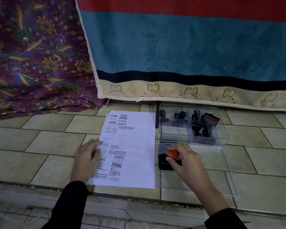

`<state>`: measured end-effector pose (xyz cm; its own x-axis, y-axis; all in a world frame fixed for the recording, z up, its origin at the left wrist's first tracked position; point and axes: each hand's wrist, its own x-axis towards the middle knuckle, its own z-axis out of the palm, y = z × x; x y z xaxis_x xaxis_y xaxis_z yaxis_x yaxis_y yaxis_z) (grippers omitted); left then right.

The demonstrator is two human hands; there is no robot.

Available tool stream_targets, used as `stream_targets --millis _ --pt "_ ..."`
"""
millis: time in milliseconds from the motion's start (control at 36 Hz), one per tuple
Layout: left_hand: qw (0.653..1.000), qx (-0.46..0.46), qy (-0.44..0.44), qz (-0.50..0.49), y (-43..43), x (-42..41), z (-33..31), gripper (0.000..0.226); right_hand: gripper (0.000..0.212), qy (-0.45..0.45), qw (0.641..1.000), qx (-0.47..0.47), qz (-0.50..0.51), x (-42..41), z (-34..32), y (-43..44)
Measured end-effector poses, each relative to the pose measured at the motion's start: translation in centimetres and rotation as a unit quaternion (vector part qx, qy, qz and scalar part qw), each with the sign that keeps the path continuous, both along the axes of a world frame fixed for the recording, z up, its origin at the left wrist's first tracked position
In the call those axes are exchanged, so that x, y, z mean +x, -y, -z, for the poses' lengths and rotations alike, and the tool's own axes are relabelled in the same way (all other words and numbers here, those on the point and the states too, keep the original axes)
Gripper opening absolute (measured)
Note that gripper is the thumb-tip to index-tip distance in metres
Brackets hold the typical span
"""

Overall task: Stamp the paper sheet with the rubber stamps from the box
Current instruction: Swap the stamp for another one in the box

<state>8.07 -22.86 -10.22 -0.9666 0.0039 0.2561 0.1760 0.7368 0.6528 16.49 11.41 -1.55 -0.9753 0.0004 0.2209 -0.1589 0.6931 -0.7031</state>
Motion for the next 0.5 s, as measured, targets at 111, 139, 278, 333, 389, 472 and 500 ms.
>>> stream_targets --millis 111,139,278,333,389,472,500 --pt "1.000 0.004 0.000 -0.002 0.0 -0.1 0.0 0.035 0.026 0.011 1.000 -0.002 -0.005 0.1 0.2 -0.1" --pt "1.000 0.004 -0.001 -0.002 0.0 0.0 -0.1 0.035 0.027 0.016 1.000 0.004 -0.010 0.2 0.1 -0.2" --pt "1.000 0.007 -0.006 -0.002 -0.1 0.0 -0.2 0.034 0.024 0.000 1.000 0.002 -0.012 -0.4 -1.0 0.0" --pt "1.000 0.007 -0.003 -0.003 -0.1 0.0 -0.1 0.034 0.025 -0.008 0.999 -0.025 -0.020 -1.1 -1.7 0.9" --pt "1.000 0.008 0.000 -0.003 0.0 0.0 -0.2 0.034 0.026 -0.013 0.999 -0.034 -0.038 -2.3 -2.3 2.4" --pt "1.000 0.007 0.000 -0.001 0.0 0.1 -0.2 0.033 0.027 -0.018 0.997 -0.038 -0.063 -4.6 -2.6 5.1" --pt "1.000 0.007 0.000 -0.001 -0.1 0.1 -0.3 0.034 0.027 -0.018 0.997 -0.036 -0.070 -5.4 -2.6 6.0"
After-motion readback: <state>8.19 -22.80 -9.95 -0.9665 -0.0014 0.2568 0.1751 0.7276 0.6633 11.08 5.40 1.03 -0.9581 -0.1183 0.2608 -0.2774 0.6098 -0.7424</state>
